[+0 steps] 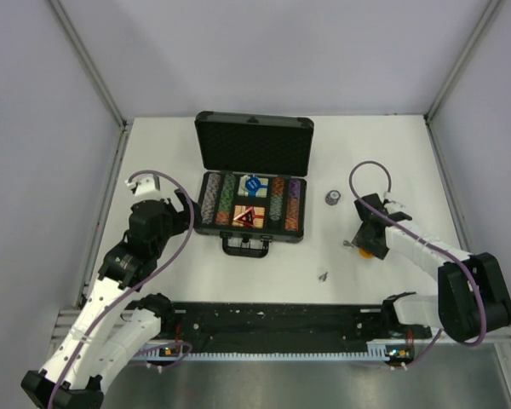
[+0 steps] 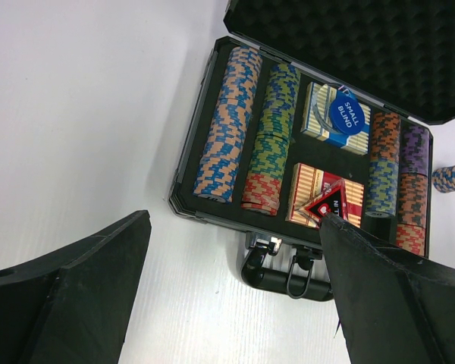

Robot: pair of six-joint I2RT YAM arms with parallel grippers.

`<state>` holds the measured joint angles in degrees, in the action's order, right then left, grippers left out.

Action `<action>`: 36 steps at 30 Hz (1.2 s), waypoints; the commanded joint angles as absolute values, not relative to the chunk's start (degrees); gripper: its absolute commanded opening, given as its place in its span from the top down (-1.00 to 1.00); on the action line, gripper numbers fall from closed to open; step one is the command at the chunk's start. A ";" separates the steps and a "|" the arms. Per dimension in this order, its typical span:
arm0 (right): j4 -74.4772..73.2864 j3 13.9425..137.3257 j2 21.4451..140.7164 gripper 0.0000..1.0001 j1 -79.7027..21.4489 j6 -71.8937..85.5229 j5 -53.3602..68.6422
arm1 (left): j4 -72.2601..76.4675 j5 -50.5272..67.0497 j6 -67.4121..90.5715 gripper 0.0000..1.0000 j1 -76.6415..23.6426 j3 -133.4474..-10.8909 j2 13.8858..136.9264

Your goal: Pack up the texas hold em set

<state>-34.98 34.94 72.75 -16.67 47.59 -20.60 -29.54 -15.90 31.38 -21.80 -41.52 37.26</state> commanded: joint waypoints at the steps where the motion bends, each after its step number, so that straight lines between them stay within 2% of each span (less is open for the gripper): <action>1: -36.38 34.63 71.37 0.09 -16.17 47.11 -20.12 | -26.81 -16.61 31.20 -0.97 -21.71 -41.75 36.83; 11: -36.47 42.27 66.98 0.11 -16.96 42.71 -19.95 | -26.81 -16.70 31.20 -0.98 -21.71 -41.84 36.56; 19: -32.62 49.91 67.67 0.11 -25.12 44.03 -17.23 | -27.68 -17.84 31.20 -0.97 -21.62 -42.10 35.77; 25: -27.26 58.17 75.22 0.14 -36.63 44.47 -21.35 | -28.39 -18.37 31.03 -0.97 -21.71 -42.72 35.68; 36: -23.29 79.61 98.77 0.14 -52.02 37.62 -23.47 | -31.81 -23.02 31.38 -0.97 -21.71 -43.68 33.66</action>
<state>-26.09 72.05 93.56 -48.27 41.19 -21.74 -31.16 -19.68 31.38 -21.80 -41.54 34.94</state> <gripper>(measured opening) 0.469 0.987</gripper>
